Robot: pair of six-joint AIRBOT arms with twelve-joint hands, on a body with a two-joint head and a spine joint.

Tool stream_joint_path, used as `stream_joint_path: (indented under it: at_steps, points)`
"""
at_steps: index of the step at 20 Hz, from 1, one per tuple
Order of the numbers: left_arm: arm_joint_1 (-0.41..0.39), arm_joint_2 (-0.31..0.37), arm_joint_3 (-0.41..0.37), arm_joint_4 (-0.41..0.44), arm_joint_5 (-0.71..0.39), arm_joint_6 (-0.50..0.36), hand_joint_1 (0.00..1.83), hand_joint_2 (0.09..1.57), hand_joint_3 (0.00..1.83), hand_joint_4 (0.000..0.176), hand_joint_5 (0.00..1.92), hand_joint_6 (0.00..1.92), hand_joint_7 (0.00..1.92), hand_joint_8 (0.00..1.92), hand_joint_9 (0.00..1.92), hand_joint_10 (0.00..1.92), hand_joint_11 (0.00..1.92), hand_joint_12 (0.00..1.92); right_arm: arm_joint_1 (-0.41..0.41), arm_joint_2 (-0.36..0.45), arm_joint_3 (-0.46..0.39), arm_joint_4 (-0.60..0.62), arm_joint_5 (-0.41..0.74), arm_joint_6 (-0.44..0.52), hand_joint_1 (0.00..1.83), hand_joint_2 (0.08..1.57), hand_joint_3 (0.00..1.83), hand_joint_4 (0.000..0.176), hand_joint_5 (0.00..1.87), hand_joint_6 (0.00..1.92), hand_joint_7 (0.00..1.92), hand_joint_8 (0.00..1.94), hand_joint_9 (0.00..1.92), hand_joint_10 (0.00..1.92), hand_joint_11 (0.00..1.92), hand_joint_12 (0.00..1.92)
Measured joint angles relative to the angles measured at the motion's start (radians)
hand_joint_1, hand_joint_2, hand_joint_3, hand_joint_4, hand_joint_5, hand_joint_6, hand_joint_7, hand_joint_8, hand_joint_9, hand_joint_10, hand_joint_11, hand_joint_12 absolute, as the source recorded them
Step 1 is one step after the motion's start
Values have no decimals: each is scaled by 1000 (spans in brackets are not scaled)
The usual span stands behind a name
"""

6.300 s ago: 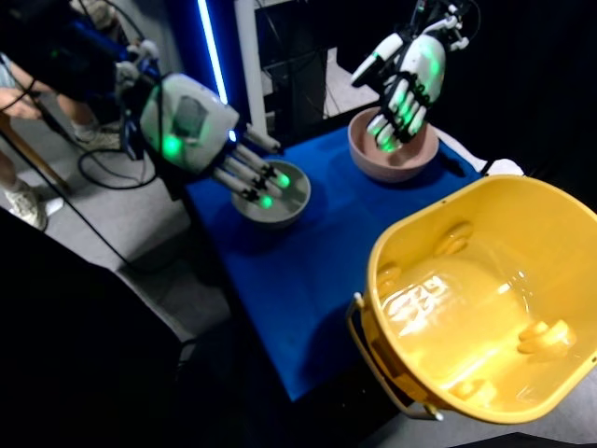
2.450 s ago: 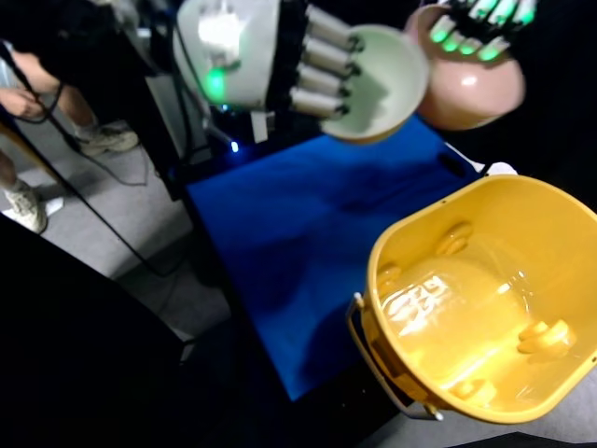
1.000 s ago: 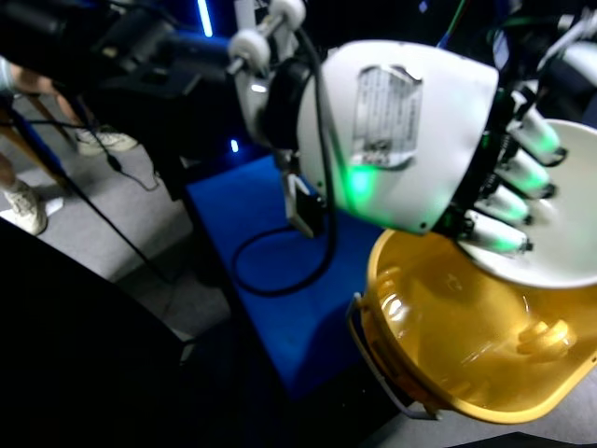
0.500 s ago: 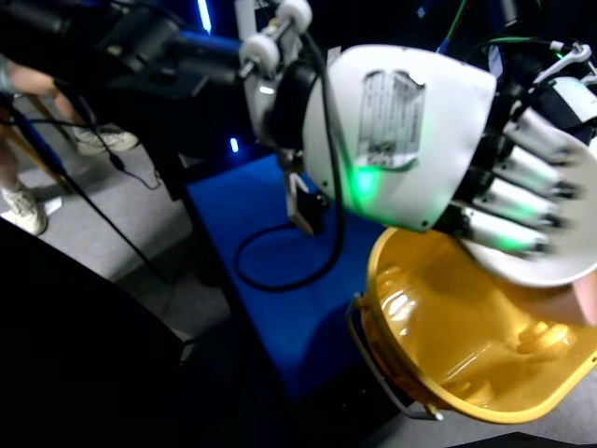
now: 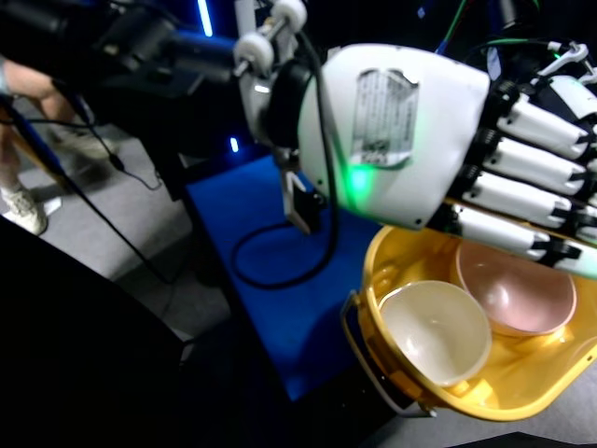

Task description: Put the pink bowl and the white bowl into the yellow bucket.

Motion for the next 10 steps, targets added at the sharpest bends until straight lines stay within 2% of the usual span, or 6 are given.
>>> stream_joint_path:
  at_steps: [2, 3, 4, 6, 8, 10]
  points:
    - [0, 11, -15, 2, 9, -2, 752, 1062, 0, 62, 170, 10, 80, 10, 95, 20, 0, 755, 0, 29, -27, 0, -11, 37, 710, 948, 0, 48, 123, 15, 62, 16, 0, 0, 0, 0]
    - [3, 24, -28, 4, 24, -4, 734, 1061, 0, 64, 166, 5, 100, 10, 108, 21, 0, 867, 0, 47, -42, 0, -24, 97, 758, 921, 0, 47, 131, 17, 104, 28, 9, 4, 0, 0]
    - [3, 39, -42, 5, 51, -13, 727, 1043, 0, 56, 157, 0, 115, 5, 78, 6, 0, 874, 0, 76, -63, 0, -49, 153, 789, 900, 0, 50, 88, 0, 107, 20, 9, 3, 0, 0]
    - [3, 67, -65, 5, 138, -44, 699, 1054, 0, 34, 138, 0, 127, 4, 85, 6, 0, 993, 0, 164, -144, 0, -142, 159, 731, 907, 0, 107, 40, 0, 93, 8, 13, 4, 0, 0]
    - [10, 104, -90, 2, 240, -56, 712, 1100, 10, 15, 73, 0, 116, 0, 70, 0, 0, 889, 0, 253, -225, 0, -280, 162, 886, 913, 0, 133, 57, 9, 96, 6, 9, 4, 0, 0]
    - [10, 124, -103, 13, 330, -84, 736, 1089, 0, 86, 70, 20, 134, 13, 97, 14, 0, 752, 0, 326, -277, 0, -397, 162, 1010, 902, 0, 150, 60, 13, 127, 16, 43, 16, 4, 2]
